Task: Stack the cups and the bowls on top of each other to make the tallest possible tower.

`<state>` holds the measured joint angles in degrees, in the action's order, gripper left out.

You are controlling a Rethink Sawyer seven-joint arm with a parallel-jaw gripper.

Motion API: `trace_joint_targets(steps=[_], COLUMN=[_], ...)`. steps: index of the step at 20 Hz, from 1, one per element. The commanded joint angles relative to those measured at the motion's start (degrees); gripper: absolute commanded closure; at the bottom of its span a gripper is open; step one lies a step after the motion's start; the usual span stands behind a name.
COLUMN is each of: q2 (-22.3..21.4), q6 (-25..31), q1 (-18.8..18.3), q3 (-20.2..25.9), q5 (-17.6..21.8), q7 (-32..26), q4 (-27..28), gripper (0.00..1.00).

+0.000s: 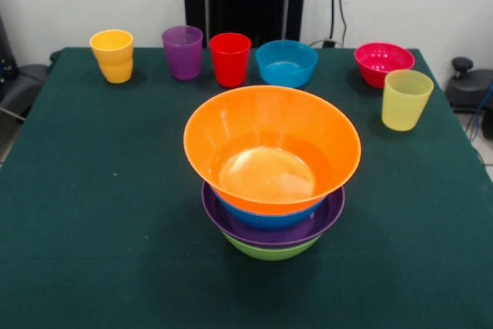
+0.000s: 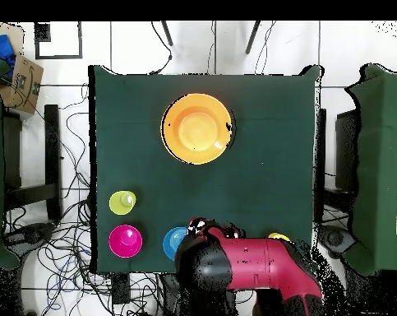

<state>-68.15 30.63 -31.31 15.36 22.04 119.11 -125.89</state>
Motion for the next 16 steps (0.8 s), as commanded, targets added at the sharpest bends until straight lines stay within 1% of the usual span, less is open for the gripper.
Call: trace_joint_targets(steps=[1, 4, 5, 8, 12, 14, 16], q2=[-0.55, 1.41, 1.31, 0.72, 4.13, 4.78, 4.54], q6=[4.91, -0.70, -2.11, -3.23, -6.34, -6.44, -6.21], q1=[-1.66, -3.13, -3.33, -4.24, -3.91, -3.92, -3.55], q3=[5.18, 5.04, 4.94, 5.35, 4.86, 5.02, 4.91], q5=[-1.97, 0.43, 1.07, 1.60, 4.83, 5.05, 5.06], q7=[-7.83, -6.39, -5.93, -6.04, -4.02, -3.73, -3.31], q4=[0.29, -2.52, -3.60, -5.20, -4.14, -3.96, -3.85], gripper=[0.00, 0.00, 0.00, 0.00, 0.00, 0.00, 0.00])
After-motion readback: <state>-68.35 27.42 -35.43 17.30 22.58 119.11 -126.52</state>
